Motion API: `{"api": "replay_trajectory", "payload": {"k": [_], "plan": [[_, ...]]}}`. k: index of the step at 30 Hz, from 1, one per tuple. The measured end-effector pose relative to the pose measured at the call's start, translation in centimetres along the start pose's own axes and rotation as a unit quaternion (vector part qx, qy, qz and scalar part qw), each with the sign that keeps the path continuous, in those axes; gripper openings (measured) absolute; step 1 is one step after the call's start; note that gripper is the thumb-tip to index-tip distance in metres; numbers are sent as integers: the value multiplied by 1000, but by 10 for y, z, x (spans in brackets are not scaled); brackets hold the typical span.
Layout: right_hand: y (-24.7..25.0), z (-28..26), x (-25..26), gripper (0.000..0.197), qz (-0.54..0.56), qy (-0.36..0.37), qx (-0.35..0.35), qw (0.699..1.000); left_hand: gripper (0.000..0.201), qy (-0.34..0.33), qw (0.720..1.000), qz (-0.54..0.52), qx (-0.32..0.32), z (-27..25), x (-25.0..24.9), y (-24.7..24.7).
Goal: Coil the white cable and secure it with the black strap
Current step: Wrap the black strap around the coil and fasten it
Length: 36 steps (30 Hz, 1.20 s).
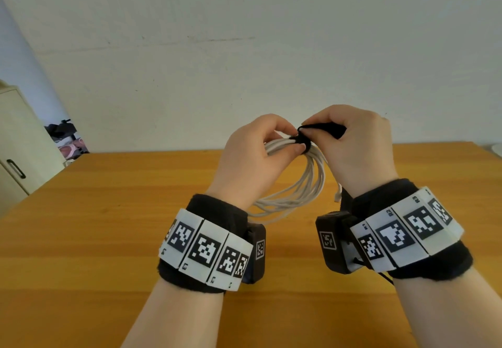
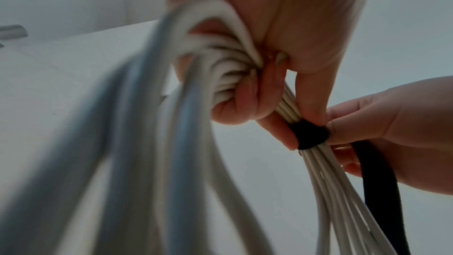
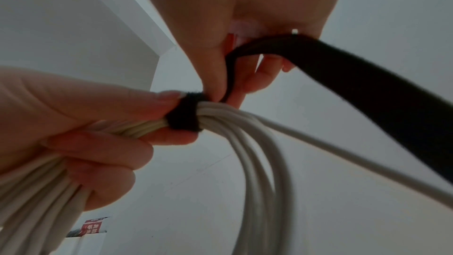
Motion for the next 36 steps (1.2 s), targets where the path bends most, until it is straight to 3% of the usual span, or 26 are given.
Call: {"api": "replay_trajectory", "payload": {"k": [6, 11, 19, 24, 28, 36], "plan": [[5, 3, -9, 19, -85, 10, -34, 996, 17, -4, 1000, -20, 20, -2, -1, -5], [-1, 2, -11, 6, -18, -36, 12, 999, 21, 9, 999, -36, -4, 0, 2, -5], [3, 2, -1, 3, 17, -39, 1, 999, 17, 6, 997, -18, -76, 5, 5, 7], [-1, 0, 8, 6, 65, -79, 86, 991, 14, 45, 991, -45, -115, 8, 12, 13], [-10, -6, 13, 8, 39, -65, 121, 990, 10, 63, 988, -54, -128, 8, 13, 16], [-24, -16, 11, 23, 38, -82, 162, 983, 25, 61, 991, -54, -106, 9, 13, 10]]}}
Point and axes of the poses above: each hand's wrist, its own z-axis towards the middle knuckle, its own y-axis out of the back of the hand, x = y × z, the point moved 4 cm from there along z, towards the middle knuckle, and after that the axes turned 8 degrees about -x, right-handed, at the moved point
